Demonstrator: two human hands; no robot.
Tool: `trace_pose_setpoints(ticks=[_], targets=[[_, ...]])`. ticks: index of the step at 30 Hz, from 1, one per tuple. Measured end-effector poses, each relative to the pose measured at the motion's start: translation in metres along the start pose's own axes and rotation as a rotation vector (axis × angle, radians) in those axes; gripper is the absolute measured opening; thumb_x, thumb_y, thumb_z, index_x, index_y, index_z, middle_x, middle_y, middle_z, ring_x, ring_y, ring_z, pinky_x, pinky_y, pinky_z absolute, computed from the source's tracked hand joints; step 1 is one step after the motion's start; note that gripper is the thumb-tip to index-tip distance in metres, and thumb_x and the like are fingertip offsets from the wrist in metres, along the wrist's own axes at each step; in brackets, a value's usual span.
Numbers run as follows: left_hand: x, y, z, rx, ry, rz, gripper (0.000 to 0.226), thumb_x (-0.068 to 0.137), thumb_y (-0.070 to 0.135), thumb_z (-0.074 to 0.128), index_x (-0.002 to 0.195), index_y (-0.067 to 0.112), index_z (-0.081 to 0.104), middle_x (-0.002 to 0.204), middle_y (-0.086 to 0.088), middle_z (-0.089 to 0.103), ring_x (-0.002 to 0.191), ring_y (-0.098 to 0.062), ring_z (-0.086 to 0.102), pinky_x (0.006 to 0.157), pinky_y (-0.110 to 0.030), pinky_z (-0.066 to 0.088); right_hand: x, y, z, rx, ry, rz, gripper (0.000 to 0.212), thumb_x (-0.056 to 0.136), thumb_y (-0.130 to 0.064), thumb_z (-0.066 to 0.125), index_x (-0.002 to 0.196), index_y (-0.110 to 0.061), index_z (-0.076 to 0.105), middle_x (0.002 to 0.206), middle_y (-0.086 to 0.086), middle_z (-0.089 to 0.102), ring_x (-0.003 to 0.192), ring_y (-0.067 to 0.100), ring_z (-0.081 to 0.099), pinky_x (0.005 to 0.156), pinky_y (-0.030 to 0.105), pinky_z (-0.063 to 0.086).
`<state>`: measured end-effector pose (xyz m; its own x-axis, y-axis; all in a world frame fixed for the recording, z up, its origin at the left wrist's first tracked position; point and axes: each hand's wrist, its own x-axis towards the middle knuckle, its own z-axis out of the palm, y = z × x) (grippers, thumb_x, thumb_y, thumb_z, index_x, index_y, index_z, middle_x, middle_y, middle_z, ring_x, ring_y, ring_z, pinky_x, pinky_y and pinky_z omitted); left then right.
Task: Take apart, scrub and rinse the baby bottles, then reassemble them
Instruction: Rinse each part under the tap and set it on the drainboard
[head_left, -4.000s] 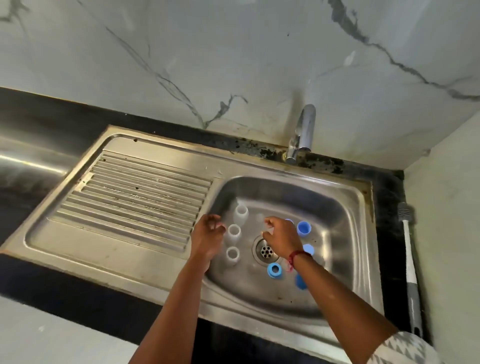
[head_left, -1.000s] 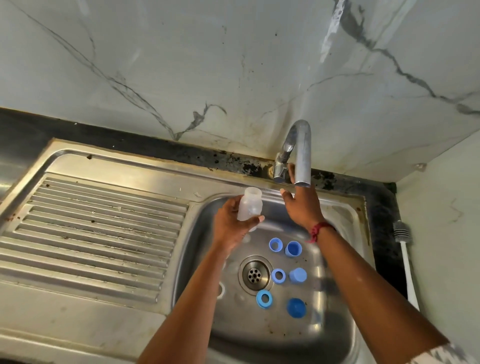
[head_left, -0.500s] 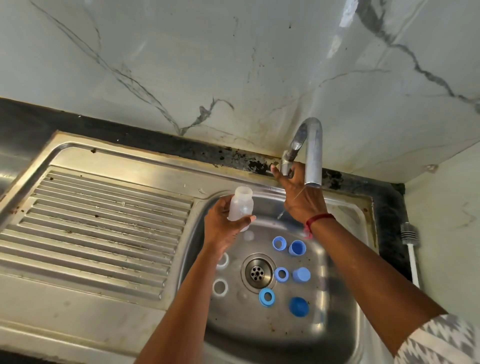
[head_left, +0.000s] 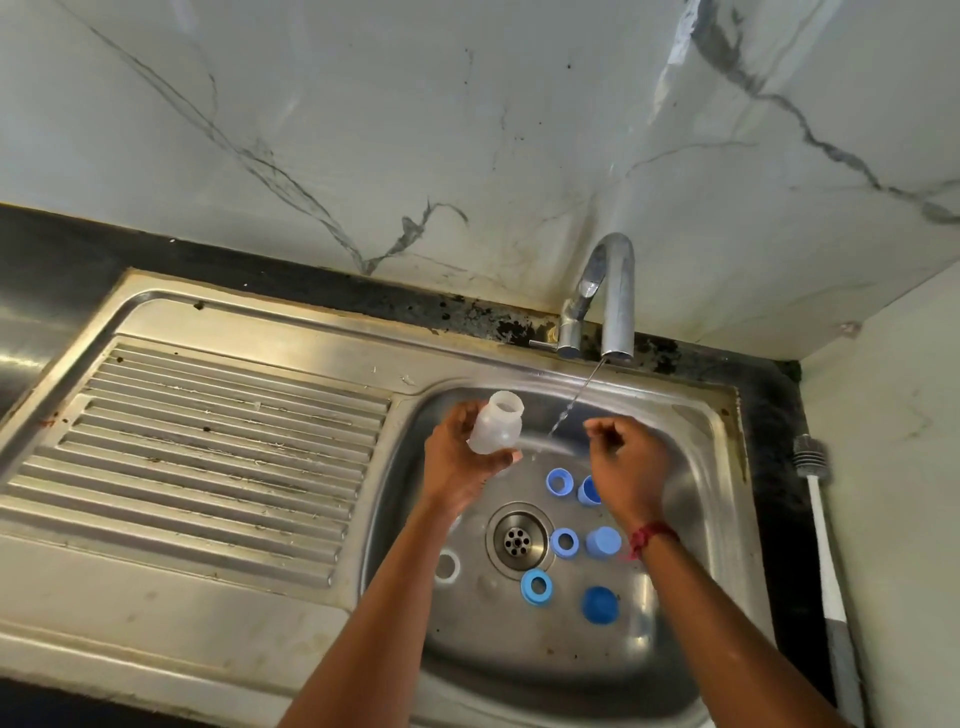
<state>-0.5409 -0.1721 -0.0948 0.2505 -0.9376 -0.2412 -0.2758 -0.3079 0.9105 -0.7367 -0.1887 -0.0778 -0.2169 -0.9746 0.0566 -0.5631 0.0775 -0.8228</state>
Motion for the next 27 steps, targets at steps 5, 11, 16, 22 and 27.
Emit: trace_pose_setpoints(ticks=[5, 11, 16, 22, 27], targets=[[-0.013, 0.019, 0.013, 0.051, -0.075, 0.097, 0.062, 0.06, 0.018, 0.095, 0.106, 0.029, 0.054, 0.098, 0.018, 0.062, 0.087, 0.003, 0.059, 0.069, -0.006, 0.045, -0.032, -0.026, 0.016, 0.181, -0.316, 0.132, 0.033, 0.085, -0.015, 0.074, 0.115, -0.021, 0.064, 0.106, -0.007, 0.068, 0.096, 0.011, 0.064, 0.08, 0.022, 0.054], [-0.02, 0.028, 0.025, 0.154, -0.092, 0.185, 0.067, 0.062, 0.022, 0.093, 0.12, 0.019, 0.06, 0.117, 0.003, 0.067, 0.106, -0.012, 0.063, 0.089, -0.019, 0.049, -0.029, -0.034, 0.022, 0.251, -0.303, 0.234, 0.051, 0.076, -0.031, 0.084, 0.12, -0.02, 0.063, 0.108, -0.003, 0.072, 0.101, 0.013, 0.068, 0.081, 0.022, 0.056], [-0.021, 0.029, 0.015, 0.174, -0.117, 0.125, 0.097, 0.066, 0.026, 0.092, 0.148, 0.019, 0.041, 0.146, -0.002, 0.049, 0.134, -0.02, 0.046, 0.103, -0.024, 0.035, -0.004, -0.039, 0.012, 0.064, -0.224, 0.167, 0.06, 0.072, -0.036, 0.086, 0.124, -0.02, 0.059, 0.113, -0.003, 0.069, 0.101, 0.015, 0.064, 0.09, 0.033, 0.054], [-0.034, -0.001, -0.007, 0.108, 0.009, -0.049, 0.061, 0.081, 0.023, 0.081, 0.135, 0.02, 0.051, 0.126, -0.003, 0.066, 0.114, -0.017, 0.064, 0.098, -0.032, 0.05, 0.009, -0.036, 0.009, -0.133, -0.251, 0.113, 0.059, 0.073, -0.034, 0.086, 0.122, -0.016, 0.059, 0.108, -0.003, 0.065, 0.094, 0.014, 0.058, 0.082, 0.027, 0.046], [-0.044, -0.022, -0.017, -0.003, 0.09, -0.158, 0.036, 0.084, 0.016, 0.076, 0.116, 0.021, 0.062, 0.099, 0.003, 0.074, 0.089, -0.006, 0.069, 0.08, -0.02, 0.05, 0.01, -0.035, 0.016, -0.032, -0.154, 0.125, 0.06, 0.075, -0.032, 0.085, 0.125, -0.015, 0.058, 0.112, 0.0, 0.064, 0.097, 0.015, 0.058, 0.083, 0.027, 0.046]])
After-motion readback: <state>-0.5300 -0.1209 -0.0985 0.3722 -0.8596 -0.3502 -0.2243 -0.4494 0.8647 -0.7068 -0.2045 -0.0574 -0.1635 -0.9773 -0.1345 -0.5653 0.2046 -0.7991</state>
